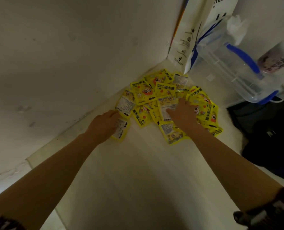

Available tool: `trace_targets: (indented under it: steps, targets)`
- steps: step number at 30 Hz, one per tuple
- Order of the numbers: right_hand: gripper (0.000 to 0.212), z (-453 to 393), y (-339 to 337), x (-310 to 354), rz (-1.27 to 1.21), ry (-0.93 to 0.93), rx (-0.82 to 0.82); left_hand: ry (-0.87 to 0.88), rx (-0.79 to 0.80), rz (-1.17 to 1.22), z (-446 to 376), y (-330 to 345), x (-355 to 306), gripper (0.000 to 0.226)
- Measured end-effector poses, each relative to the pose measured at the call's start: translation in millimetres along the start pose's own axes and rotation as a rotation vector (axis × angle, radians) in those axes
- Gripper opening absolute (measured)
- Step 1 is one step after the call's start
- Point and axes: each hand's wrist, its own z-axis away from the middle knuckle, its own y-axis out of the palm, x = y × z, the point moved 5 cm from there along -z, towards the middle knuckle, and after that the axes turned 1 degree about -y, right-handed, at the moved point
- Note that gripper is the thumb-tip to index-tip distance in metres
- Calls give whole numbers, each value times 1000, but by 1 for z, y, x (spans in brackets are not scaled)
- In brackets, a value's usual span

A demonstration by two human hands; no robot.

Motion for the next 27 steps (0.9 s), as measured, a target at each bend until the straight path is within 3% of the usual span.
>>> trace_targets:
  steps: [7, 11, 17, 20, 23, 27]
  targets:
    - [84, -7, 6, -2, 76, 58, -23, -42, 19, 9, 6, 0, 12, 54]
    - [79, 1, 8, -7, -2, 75, -48, -114, 49, 5, 18, 7, 17, 63]
    - [67, 14, 16, -14, -70, 55, -32, -214, 82, 123, 31, 18, 19, 43]
    - [68, 19, 18, -18, -81, 57, -6, -273, 37, 224, 33, 19, 21, 46]
    - [56, 27, 18, -20, -139, 33, 38, -340, 119, 274, 37, 19, 21, 57]
    - [45, 37, 17, -23, -209, -21, 89, -374, 175, 393, 39, 19, 20, 48]
